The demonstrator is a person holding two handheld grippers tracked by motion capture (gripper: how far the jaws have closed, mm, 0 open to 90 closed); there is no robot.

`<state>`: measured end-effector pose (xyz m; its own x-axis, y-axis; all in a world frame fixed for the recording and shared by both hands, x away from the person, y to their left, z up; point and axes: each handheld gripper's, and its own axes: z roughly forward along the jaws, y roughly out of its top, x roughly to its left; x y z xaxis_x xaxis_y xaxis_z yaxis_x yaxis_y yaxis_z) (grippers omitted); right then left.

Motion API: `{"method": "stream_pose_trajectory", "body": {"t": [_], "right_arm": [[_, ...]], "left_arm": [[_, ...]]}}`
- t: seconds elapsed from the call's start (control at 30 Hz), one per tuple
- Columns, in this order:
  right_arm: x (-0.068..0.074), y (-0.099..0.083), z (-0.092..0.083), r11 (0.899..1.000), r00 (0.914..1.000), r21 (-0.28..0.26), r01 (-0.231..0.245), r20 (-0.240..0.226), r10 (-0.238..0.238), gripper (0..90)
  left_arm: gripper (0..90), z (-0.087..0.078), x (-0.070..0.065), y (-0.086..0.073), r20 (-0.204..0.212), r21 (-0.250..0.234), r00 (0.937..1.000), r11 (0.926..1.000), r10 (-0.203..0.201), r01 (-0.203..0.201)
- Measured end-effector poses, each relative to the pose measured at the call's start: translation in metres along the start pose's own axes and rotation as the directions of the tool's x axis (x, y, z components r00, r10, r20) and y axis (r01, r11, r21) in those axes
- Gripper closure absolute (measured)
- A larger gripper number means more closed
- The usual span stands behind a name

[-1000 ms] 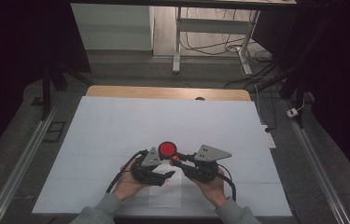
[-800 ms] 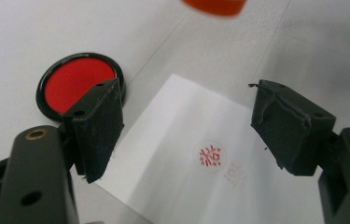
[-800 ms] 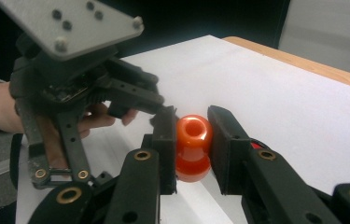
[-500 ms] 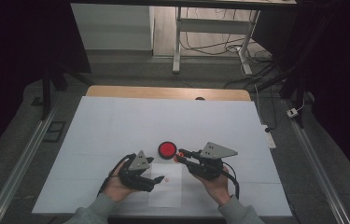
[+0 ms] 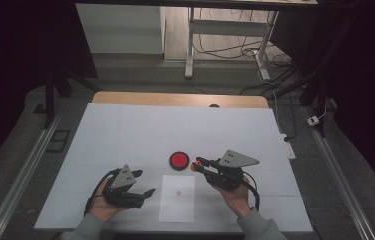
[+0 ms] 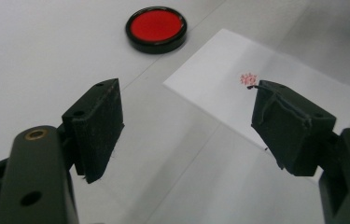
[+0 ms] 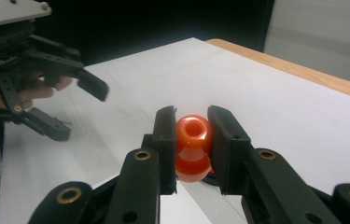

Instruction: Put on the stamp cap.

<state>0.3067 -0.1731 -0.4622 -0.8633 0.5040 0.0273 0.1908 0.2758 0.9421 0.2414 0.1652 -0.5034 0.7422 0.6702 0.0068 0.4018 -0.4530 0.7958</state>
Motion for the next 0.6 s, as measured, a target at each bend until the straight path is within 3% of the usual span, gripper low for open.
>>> {"method": "stream_pose_trajectory", "body": {"t": [0.4, 0.6], "right_arm": [[-0.007, 0.001, -0.004, 1.0, 0.9998, 0.004, -0.001, 0.018, 0.001, 72.6], [-0.011, 0.002, -0.007, 1.0, 0.9994, 0.001, 0.0, 0.036, 0.0, 72.6]], "left_arm": [[25.1, -0.021, 0.015, -0.023, -0.027, -0.021, 0.9969, 0.9971, -0.074, 0.074], [25.3, -0.024, 0.017, -0.03, -0.025, -0.017, 0.996, 0.9963, -0.085, 0.085]]}}
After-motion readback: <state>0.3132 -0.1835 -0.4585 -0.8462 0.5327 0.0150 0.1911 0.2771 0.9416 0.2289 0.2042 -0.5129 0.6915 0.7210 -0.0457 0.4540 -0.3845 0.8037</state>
